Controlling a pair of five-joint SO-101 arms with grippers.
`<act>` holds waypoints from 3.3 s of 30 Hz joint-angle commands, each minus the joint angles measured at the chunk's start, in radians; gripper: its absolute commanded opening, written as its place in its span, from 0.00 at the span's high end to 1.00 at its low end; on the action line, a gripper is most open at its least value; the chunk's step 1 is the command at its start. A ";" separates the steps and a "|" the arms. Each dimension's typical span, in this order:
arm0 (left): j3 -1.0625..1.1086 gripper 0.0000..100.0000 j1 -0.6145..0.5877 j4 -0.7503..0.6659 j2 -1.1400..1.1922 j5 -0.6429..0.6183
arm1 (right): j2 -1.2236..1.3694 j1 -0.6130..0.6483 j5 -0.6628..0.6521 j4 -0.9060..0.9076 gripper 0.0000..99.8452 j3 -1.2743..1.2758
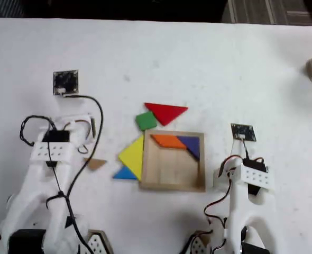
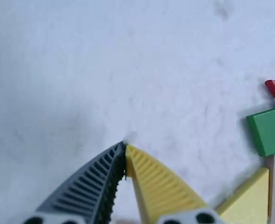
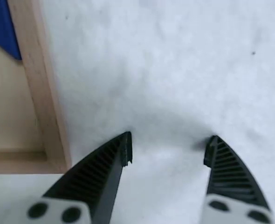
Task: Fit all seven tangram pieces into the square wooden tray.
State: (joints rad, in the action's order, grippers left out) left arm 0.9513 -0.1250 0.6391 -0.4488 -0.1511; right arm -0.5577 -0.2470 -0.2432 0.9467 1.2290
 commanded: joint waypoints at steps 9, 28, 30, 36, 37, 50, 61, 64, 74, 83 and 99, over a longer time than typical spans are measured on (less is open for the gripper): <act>-0.031 0.97 -0.042 0.005 -0.039 -0.008 | 0.010 -0.015 -0.012 -0.033 0.76 -0.002; -0.272 0.97 -0.102 0.034 0.315 -0.006 | 0.010 -0.012 -0.012 -0.033 0.76 -0.002; -0.270 0.97 -0.091 0.040 0.315 -0.005 | 0.010 -0.012 -0.012 -0.033 0.76 -0.002; -0.272 0.97 -0.050 0.089 0.315 -0.003 | 0.010 -0.012 -0.012 -0.033 0.76 -0.002; -0.272 0.97 -0.045 0.098 0.314 -0.003 | 0.010 -0.012 -0.012 -0.033 0.76 -0.002; -0.270 0.80 0.042 0.161 0.318 0.061 | 0.010 -0.012 -0.012 -0.033 0.76 -0.002; -0.236 0.80 0.090 0.157 0.312 0.069 | 0.010 -0.010 -0.012 -0.033 0.75 -0.002; -0.230 0.80 0.105 0.161 0.312 0.077 | 0.010 -0.010 -0.012 -0.033 0.75 -0.002; -0.219 0.79 0.051 0.342 0.246 0.149 | 0.010 -0.010 -0.052 -0.033 0.76 -0.002; -0.040 0.79 -0.016 0.410 -0.041 0.563 | 0.010 -0.008 -0.060 -0.033 0.76 -0.002; 0.074 0.74 0.096 0.535 -0.099 1.568 | 0.010 -0.010 -0.057 -0.047 0.76 0.009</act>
State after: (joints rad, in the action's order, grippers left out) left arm 1.0296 -0.0713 1.1270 -0.5393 1.2313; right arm -0.5593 -0.2486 -0.2877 0.9467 1.2352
